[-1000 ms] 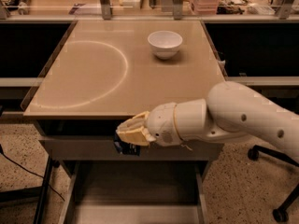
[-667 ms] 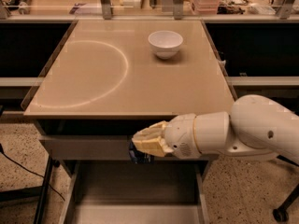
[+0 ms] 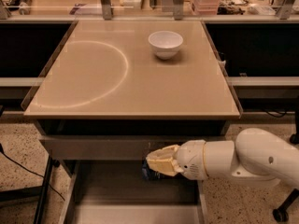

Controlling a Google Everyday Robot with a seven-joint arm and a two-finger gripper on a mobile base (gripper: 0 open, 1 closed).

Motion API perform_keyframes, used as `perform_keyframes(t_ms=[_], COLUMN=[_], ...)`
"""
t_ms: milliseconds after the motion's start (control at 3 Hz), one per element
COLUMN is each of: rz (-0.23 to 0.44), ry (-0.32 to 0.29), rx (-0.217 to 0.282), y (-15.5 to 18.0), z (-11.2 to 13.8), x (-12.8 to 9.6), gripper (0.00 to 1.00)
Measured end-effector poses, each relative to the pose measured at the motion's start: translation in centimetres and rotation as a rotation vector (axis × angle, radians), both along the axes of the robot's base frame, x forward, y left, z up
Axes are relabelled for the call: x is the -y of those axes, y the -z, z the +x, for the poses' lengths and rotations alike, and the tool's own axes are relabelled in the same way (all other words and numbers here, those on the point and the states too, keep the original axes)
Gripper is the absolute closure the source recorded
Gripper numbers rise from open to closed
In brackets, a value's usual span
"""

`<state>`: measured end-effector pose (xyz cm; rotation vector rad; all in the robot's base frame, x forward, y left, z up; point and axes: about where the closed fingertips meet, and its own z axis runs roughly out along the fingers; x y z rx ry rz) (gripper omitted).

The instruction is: Place rxbar blueberry into middle drawer

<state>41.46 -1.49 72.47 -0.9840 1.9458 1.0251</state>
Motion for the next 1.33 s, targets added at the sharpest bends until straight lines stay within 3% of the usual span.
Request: perform_keyframes(t_ms=[333, 667, 1000, 1333], rz=[0.013, 0.013, 0.031, 0.049], ry=[0.083, 0.083, 0.137, 0.208], rx=[-0.045, -0.045, -0.112, -0.205], y=[5.4, 5.4, 9.2, 15.6], z=[0.1, 0.1, 0.0, -0.6], x=[1.5, 1.5, 1.9, 2.7], gripper=[1.00, 1.00, 1.00, 1.00])
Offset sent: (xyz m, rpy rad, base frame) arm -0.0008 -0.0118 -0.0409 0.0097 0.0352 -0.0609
